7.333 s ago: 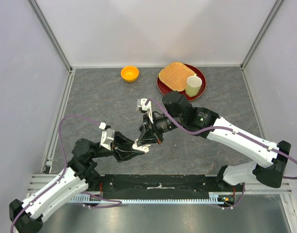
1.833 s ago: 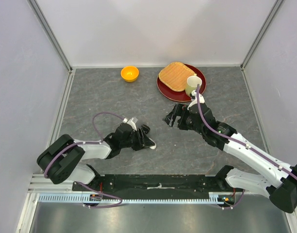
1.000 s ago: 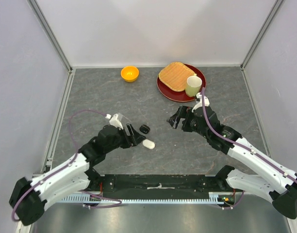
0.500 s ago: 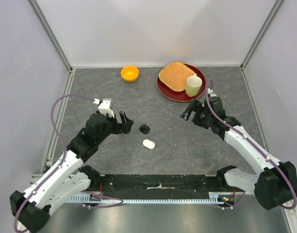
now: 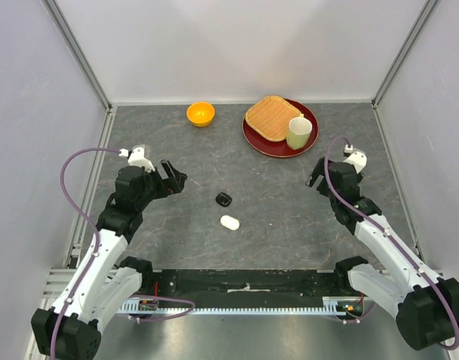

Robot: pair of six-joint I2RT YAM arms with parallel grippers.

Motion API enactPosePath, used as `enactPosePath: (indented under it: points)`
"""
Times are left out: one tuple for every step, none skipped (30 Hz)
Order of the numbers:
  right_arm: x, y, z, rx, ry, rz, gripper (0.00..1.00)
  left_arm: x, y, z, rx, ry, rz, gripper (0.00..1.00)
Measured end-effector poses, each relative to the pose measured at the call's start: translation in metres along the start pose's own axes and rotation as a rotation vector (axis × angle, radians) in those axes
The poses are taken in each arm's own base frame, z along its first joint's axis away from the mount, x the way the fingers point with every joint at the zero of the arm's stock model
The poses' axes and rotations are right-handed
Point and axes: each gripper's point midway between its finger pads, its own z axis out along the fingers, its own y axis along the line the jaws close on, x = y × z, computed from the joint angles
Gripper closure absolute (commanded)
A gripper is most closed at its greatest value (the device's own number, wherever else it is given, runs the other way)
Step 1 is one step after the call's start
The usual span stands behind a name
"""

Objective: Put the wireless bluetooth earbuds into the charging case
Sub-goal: Reset both arms

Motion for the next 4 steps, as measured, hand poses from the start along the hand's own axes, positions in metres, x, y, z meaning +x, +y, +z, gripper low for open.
enactPosePath:
  points:
    - [0.001, -0.008, 0.002, 0.025, -0.021, -0.009, 0.02, 0.000, 0.000, -0.003, 0.001, -0.011, -0.011, 0.04]
    - [0.003, -0.016, 0.005, 0.058, -0.042, -0.020, 0.02, -0.001, 0.000, -0.005, 0.000, -0.022, -0.021, 0.04]
    - [0.004, -0.022, 0.006, 0.079, -0.054, -0.026, 0.02, -0.003, 0.000, -0.007, -0.004, -0.034, -0.030, 0.04]
    - [0.004, -0.027, 0.009, 0.102, -0.072, -0.033, 0.02, -0.004, 0.000, -0.008, -0.008, -0.041, -0.036, 0.03]
